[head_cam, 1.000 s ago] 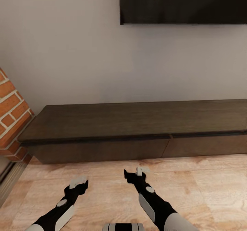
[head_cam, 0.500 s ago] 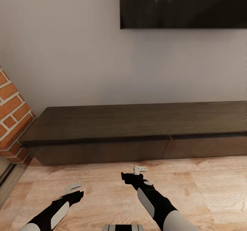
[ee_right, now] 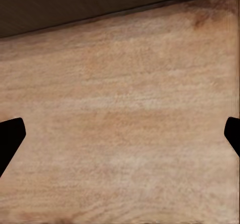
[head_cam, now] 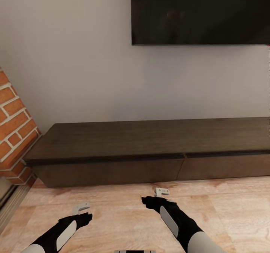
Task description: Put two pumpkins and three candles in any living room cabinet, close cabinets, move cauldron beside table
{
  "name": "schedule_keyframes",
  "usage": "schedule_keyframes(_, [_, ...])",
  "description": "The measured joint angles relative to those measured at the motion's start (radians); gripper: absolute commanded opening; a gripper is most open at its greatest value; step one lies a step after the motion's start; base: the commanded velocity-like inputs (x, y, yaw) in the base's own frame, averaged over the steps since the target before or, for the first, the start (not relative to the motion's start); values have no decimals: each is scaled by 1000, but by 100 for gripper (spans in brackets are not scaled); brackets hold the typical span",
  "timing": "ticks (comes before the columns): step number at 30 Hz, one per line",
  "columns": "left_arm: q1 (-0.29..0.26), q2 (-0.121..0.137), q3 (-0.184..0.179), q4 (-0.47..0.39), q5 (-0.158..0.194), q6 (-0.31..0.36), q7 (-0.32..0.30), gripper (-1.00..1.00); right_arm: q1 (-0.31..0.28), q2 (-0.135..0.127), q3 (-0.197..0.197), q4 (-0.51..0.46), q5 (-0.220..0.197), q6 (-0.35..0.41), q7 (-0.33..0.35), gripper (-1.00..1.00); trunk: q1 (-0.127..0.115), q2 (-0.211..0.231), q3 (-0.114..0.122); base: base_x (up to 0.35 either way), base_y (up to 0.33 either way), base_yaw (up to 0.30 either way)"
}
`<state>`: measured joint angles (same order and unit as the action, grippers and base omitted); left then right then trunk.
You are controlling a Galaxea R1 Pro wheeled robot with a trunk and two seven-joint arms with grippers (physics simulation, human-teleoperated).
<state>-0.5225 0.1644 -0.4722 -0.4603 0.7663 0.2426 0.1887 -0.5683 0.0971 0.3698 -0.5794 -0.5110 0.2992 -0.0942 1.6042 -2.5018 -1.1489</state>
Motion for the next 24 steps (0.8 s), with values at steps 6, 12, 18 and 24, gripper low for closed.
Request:
schedule_keyframes(6, [0, -1, 2, 6, 1, 0, 0, 100, 10, -10, -1, 5, 0, 11, 3, 100, -3, 1, 23, 0, 0, 0])
schedule_keyframes(12, [0, -2, 2, 10, 3, 0, 0, 100, 12, -11, 0, 28, 6, 8, 2, 100, -16, 23, 44, 0, 0, 0])
schedule_keyframes(18, [0, -6, -1, 11, 3, 0, 0, 100, 12, -11, -1, 83, 5, -11, 3, 100, -39, 65, 63, 0, 0, 0])
schedule_keyframes(24, [0, -6, -1, 11, 5, 0, 0, 100, 12, -11, -1, 102, 7, -27, 3, 100, -62, 107, 83, 0, 0, 0])
